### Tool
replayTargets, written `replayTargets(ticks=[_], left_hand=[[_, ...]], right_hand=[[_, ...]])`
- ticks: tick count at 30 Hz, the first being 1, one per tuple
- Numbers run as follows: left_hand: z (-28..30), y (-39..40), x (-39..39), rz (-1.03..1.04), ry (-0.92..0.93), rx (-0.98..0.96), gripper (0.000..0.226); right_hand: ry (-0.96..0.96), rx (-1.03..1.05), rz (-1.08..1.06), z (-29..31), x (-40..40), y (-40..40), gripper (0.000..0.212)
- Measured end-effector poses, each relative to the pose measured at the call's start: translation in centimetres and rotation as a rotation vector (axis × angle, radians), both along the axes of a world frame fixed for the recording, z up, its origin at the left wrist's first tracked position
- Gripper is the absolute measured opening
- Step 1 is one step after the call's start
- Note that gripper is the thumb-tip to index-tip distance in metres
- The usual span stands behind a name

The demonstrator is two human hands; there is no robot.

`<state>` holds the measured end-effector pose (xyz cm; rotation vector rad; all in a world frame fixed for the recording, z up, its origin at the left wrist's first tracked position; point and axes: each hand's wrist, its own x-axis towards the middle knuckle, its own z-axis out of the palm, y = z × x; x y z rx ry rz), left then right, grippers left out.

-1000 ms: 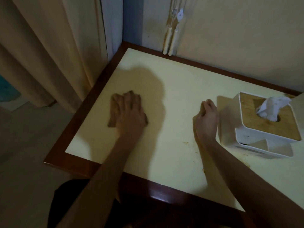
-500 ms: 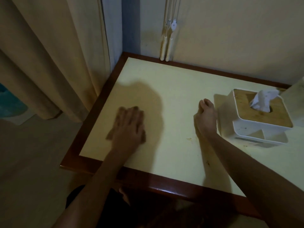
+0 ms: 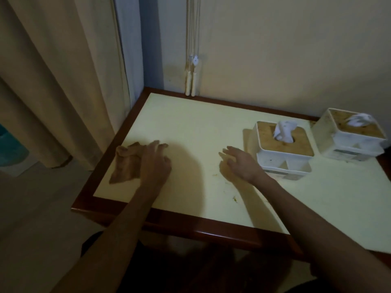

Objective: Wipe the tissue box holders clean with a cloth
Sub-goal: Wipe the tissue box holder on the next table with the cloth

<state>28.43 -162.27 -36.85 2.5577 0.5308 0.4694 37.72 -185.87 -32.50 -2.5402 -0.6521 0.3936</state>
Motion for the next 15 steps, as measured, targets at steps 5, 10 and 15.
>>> replayTargets(ticks=[5,10,15], left_hand=[[2.6,-6.9,1.5,-0.332,-0.008,-0.248,0.032],[5.0,-13.5,3.8,-0.378,0.001,-0.385,0.038],[6.3,-17.4,7.0,-0.353,0.121,-0.399,0.064]], right_hand=[[-0.002,0.243,-0.117,3.9,-1.1,-5.2,0.03],[-0.188,0.358,-0.414,5.1,-0.4,-11.3,0.025],[-0.281,0.43,-0.642,3.7,1.1,-15.0,0.038]])
